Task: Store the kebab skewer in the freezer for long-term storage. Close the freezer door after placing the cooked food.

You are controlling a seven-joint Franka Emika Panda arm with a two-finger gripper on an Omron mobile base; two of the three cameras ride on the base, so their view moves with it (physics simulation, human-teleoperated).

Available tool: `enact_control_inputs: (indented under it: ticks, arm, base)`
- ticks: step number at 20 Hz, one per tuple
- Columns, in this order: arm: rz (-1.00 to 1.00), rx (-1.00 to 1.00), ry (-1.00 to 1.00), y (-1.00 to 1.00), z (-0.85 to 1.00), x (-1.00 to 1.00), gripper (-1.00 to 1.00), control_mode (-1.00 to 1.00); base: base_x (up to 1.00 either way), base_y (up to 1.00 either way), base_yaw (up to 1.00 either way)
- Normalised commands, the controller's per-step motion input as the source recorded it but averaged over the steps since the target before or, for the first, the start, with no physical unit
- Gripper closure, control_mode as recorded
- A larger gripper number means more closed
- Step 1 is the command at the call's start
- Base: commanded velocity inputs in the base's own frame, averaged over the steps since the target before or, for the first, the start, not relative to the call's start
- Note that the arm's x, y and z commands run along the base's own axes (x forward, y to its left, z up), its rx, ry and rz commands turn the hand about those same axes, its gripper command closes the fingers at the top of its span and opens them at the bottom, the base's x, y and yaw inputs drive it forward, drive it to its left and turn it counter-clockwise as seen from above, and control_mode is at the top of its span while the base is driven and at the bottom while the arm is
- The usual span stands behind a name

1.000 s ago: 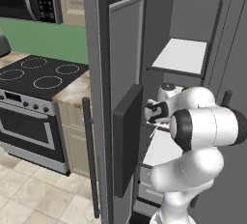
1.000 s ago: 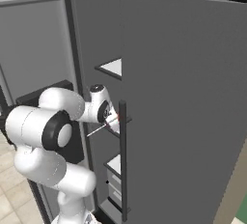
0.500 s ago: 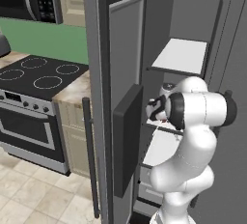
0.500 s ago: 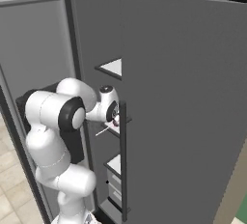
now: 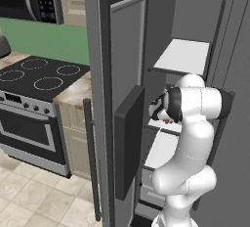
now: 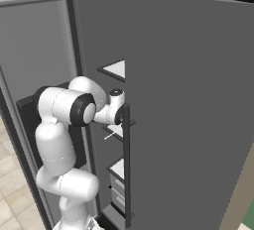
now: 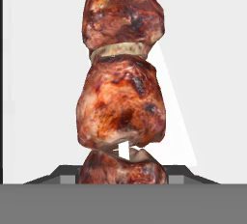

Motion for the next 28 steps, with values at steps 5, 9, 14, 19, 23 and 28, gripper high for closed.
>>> enact_control_inputs:
  ticks: [5, 9, 14, 19, 23, 28]
  arm:
    - [0.00, 0.00, 0.01, -0.15, -0.20, 0.12, 1.00, -1.00]
    - [0.00, 0.00, 0.00, -0.02, -0.11, 0.08, 1.00, -1.00]
    - [0.00, 0.00, 0.00, -0.19, -0.13, 0.13, 1.00, -1.00]
    - [0.02, 0.00, 0.00, -0.28, -0.07, 0.08, 1.00, -1.00]
    - [0.01, 0.00, -0.01, -0.34, -0.10, 0.17, 1.00, -1.00]
    - [0.03, 0.00, -0.03, -0.35, -0.09, 0.25, 1.00, -1.00]
  base:
    - [0.00, 0.00, 0.00]
    - [0.00, 0.00, 0.00]
    - [0.00, 0.00, 0.00]
    - [0.00, 0.00, 0.00]
    - [0.00, 0.00, 0.00]
    - [0.00, 0.00, 0.00]
